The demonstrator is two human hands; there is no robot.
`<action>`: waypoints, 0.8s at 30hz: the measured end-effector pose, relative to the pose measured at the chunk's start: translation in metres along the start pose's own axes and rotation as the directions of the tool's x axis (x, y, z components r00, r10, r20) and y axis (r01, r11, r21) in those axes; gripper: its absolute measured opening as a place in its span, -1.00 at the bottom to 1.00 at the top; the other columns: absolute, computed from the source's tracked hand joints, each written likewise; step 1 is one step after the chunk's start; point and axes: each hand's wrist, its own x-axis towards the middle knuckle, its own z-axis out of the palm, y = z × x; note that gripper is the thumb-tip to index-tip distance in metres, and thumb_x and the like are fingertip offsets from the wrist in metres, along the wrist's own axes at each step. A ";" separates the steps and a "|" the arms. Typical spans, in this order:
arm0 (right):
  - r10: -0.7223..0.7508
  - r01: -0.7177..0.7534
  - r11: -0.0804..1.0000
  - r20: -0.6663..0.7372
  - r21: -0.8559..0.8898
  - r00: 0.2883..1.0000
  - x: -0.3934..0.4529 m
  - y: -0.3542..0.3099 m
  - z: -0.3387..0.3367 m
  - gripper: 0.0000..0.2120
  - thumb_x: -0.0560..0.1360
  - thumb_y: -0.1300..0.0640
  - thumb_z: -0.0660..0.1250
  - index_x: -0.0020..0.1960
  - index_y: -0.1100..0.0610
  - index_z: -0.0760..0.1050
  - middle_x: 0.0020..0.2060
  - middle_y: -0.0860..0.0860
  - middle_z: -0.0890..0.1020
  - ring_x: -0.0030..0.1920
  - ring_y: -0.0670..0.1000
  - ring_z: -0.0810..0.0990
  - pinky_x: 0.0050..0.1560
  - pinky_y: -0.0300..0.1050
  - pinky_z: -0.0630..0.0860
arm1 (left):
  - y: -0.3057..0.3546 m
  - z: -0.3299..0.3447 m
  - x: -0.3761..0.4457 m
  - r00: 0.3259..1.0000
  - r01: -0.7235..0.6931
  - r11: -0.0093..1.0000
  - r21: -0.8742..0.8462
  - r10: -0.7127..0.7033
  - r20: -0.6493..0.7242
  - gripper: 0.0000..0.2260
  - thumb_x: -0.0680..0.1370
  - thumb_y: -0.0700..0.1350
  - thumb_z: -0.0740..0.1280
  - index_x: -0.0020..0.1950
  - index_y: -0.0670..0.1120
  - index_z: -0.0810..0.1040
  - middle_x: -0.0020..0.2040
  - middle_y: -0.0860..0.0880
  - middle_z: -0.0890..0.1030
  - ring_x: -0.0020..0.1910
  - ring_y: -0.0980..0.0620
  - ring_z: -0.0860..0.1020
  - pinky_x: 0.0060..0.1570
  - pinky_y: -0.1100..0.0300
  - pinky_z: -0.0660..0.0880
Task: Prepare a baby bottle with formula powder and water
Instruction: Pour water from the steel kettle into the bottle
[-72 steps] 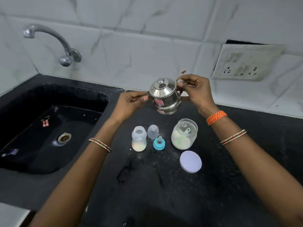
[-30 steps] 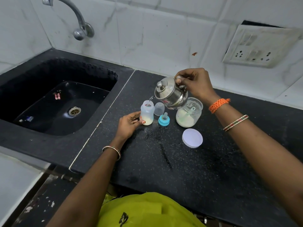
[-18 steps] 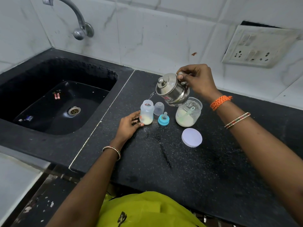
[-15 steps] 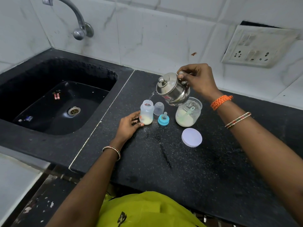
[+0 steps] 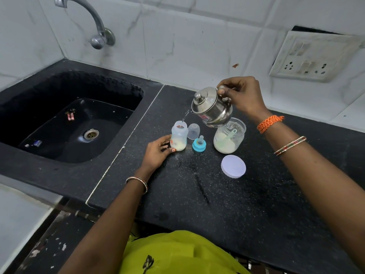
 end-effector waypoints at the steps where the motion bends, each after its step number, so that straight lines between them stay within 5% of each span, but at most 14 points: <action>1: -0.001 0.001 1.000 -0.001 0.004 1.000 0.000 0.000 -0.001 -0.88 0.43 0.24 0.42 -0.05 0.11 0.67 -0.22 -0.02 0.68 -0.14 -0.04 0.66 0.02 0.06 0.62 | 0.000 0.000 0.000 1.000 -0.002 1.000 -0.006 0.002 0.001 -0.52 0.40 -0.33 0.44 0.31 -0.19 0.46 0.16 -0.04 0.57 0.14 0.07 0.55 0.21 0.22 0.45; 11: 0.000 0.000 1.000 -0.017 0.017 1.000 0.000 -0.003 -0.003 -0.87 0.43 0.26 0.43 -0.04 0.12 0.66 -0.21 0.01 0.68 -0.19 -0.06 0.65 0.01 0.01 0.63 | -0.001 0.000 0.001 1.000 -0.015 1.000 -0.003 0.015 0.003 -0.52 0.40 -0.33 0.44 0.30 -0.19 0.46 0.15 -0.03 0.57 0.14 0.04 0.55 0.20 0.21 0.45; 18: 0.008 -0.008 1.000 -0.017 0.012 1.000 -0.002 -0.003 -0.003 -0.86 0.43 0.25 0.43 -0.02 0.14 0.66 -0.20 0.01 0.68 -0.15 -0.05 0.66 0.04 0.04 0.62 | -0.001 0.000 0.001 1.000 -0.016 1.000 0.020 0.016 0.002 -0.51 0.41 -0.32 0.43 0.32 -0.21 0.44 0.14 -0.02 0.55 0.14 0.09 0.53 0.05 0.53 0.40; 24: 0.008 -0.008 1.000 -0.015 0.030 1.000 -0.001 -0.003 -0.003 -0.84 0.43 0.26 0.43 -0.03 0.07 0.65 -0.21 -0.02 0.68 -0.18 -0.07 0.66 0.04 0.04 0.62 | -0.004 0.000 0.001 1.000 -0.015 1.000 0.019 0.015 -0.003 -0.52 0.41 -0.31 0.44 0.31 -0.19 0.45 0.21 -0.13 0.58 0.15 0.05 0.55 0.17 0.28 0.44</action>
